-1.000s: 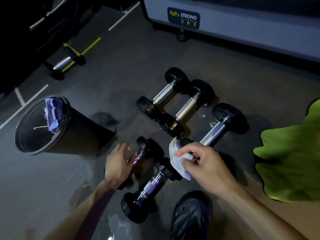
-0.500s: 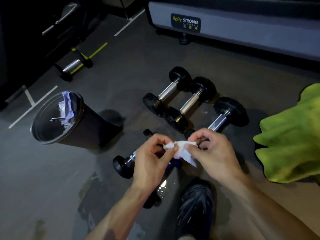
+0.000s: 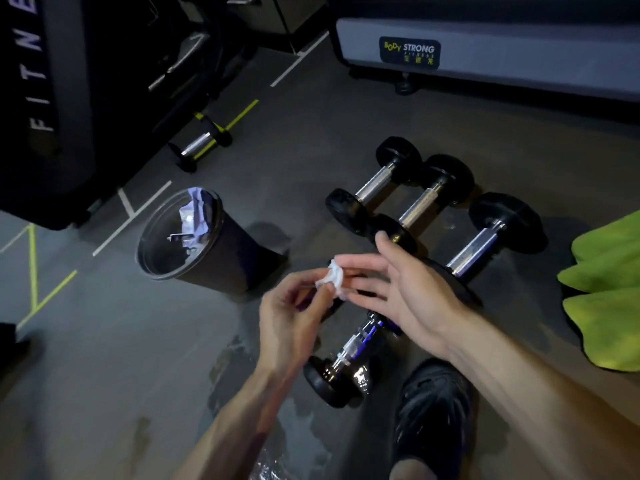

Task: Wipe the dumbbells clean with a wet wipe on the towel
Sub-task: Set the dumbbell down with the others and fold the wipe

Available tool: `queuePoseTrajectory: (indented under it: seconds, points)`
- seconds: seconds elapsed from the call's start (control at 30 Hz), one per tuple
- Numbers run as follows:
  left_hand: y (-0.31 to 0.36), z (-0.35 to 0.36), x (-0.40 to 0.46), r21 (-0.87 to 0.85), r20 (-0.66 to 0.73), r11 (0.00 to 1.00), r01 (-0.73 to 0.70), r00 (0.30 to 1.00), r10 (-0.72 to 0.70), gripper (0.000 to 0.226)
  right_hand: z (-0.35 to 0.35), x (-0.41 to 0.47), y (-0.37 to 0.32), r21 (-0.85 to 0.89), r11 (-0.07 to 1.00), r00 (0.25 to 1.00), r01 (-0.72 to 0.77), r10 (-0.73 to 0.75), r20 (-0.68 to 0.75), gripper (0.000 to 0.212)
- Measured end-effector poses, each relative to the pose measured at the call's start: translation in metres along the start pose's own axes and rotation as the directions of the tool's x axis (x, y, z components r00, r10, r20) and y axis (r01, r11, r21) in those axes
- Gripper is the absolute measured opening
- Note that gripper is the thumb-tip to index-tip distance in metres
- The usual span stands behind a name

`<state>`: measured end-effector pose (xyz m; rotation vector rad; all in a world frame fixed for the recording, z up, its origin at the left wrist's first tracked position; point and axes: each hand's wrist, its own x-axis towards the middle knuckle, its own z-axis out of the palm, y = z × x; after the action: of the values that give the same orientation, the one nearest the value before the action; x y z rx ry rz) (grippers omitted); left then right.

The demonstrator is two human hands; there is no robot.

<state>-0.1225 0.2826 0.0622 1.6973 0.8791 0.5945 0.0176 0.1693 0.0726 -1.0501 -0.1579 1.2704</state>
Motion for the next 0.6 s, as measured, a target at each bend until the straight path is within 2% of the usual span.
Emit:
queuePoseTrajectory:
  seconds: [0.13,0.2,0.27,0.37,0.47,0.6]
  points:
    - [0.025,-0.028,0.029,0.039,-0.098,0.997,-0.071,0.992,0.074,0.022,0.024,0.019,-0.024,-0.142,0.990,0.990,0.022,-0.001,0.143,0.070]
    - [0.030,-0.052,0.052,0.076,-0.198,0.995,-0.058,0.978,0.072,0.025,0.034,0.030,-0.034,-0.162,0.986,0.982,0.041,-0.011,0.186,0.068]
    - [0.026,-0.083,0.079,0.192,-0.310,0.981,-0.044,0.945,0.103,0.023,0.038,0.039,-0.039,-0.187,0.981,0.979,0.051,-0.012,0.205,0.066]
    - [0.019,-0.122,0.110,0.363,-0.444,0.931,0.042,0.886,0.133,0.011,0.034,0.049,-0.041,-0.198,0.980,0.977,0.035,0.007,0.211,0.066]
    - [0.007,-0.151,0.136,0.415,-0.576,0.896,0.161,0.809,0.121,0.011,0.024,0.060,-0.041,-0.203,0.979,0.979,0.019,0.023,0.203,0.066]
    - [0.006,-0.181,0.172,0.490,-0.621,0.832,0.260,0.774,0.124,0.016,0.016,0.069,-0.037,-0.217,0.976,0.977,-0.010,0.056,0.205,0.067]
